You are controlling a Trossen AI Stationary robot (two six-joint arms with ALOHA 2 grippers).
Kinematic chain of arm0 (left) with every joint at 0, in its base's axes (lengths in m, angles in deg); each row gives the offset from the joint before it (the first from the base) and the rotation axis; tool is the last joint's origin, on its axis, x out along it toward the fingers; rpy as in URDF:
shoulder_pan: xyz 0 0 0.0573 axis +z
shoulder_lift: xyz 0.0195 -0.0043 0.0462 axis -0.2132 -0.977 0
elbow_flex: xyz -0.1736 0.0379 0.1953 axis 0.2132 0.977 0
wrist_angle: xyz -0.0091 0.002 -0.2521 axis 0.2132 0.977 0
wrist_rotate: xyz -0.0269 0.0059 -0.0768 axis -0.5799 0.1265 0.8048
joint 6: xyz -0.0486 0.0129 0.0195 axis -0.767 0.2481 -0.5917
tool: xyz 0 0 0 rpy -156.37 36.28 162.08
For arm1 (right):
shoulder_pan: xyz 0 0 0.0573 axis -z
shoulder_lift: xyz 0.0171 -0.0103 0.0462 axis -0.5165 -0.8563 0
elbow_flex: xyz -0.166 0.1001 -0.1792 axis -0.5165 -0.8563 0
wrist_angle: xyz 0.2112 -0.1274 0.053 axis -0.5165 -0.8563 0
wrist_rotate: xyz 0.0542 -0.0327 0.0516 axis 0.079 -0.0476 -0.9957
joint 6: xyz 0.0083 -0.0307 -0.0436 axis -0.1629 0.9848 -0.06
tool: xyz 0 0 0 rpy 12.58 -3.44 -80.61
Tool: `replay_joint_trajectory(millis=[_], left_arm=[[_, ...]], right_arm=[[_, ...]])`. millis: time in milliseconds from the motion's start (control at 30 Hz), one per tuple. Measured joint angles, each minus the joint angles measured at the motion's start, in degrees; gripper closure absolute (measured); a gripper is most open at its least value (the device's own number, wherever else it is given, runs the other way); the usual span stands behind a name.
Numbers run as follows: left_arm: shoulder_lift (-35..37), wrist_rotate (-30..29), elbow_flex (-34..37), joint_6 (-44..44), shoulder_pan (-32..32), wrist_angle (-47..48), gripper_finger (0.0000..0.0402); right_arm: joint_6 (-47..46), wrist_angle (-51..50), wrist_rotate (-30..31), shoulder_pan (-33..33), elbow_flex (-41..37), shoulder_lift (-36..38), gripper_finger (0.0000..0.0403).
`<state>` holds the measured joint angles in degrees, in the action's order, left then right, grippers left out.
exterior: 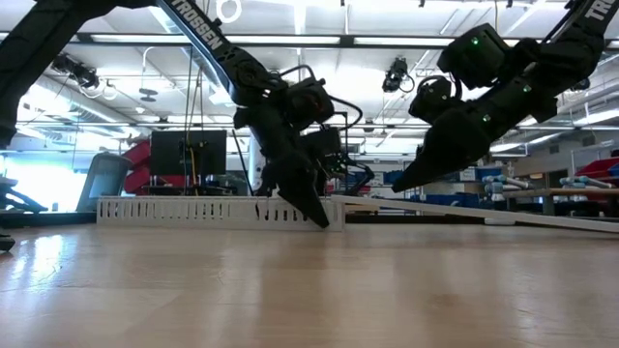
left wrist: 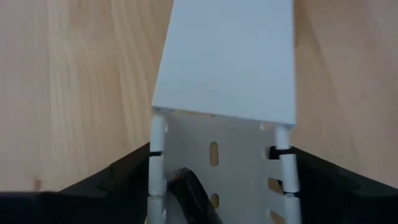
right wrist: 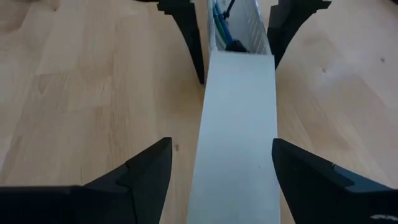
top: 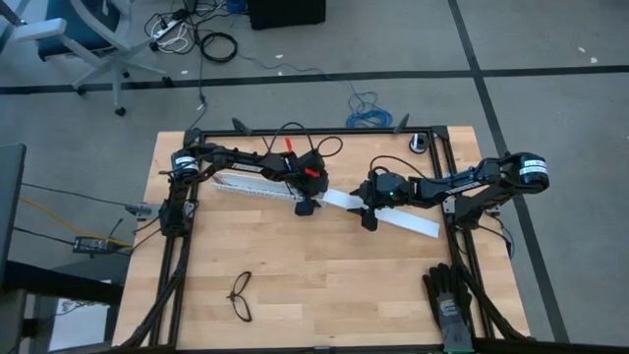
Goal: Ziptie cables
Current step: Close the white cable duct lid
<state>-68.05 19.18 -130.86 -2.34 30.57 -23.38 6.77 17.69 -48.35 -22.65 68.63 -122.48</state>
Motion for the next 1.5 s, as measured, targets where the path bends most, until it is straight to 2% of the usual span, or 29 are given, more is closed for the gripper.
replay_joint_trajectory(millis=[267,700,1233,1367,1500], left_arm=[[3.4,1.0,-0.1,0.2,0.0,-0.4,0.0088],[3.7,0.0,-0.1,0.2,0.0,4.2,0.0090],[3.8,0.0,-0.1,0.2,0.0,4.5,0.0165],[3.8,0.0,-0.1,0.2,0.0,4.5,0.0167],[3.8,0.0,-0.1,0.2,0.0,4.5,0.0167]], right_arm=[[0.0,4.1,2.0,0.0,0.0,0.0,0.0149],[-0.1,6.8,2.4,0.0,0.0,0.0,0.0180],[-2.7,6.4,2.3,-0.1,0.0,0.0,0.0192],[-3.1,6.2,2.3,-0.1,0.0,0.0,0.0213],[-3.1,6.1,2.2,-0.1,0.0,0.0,0.0259]])
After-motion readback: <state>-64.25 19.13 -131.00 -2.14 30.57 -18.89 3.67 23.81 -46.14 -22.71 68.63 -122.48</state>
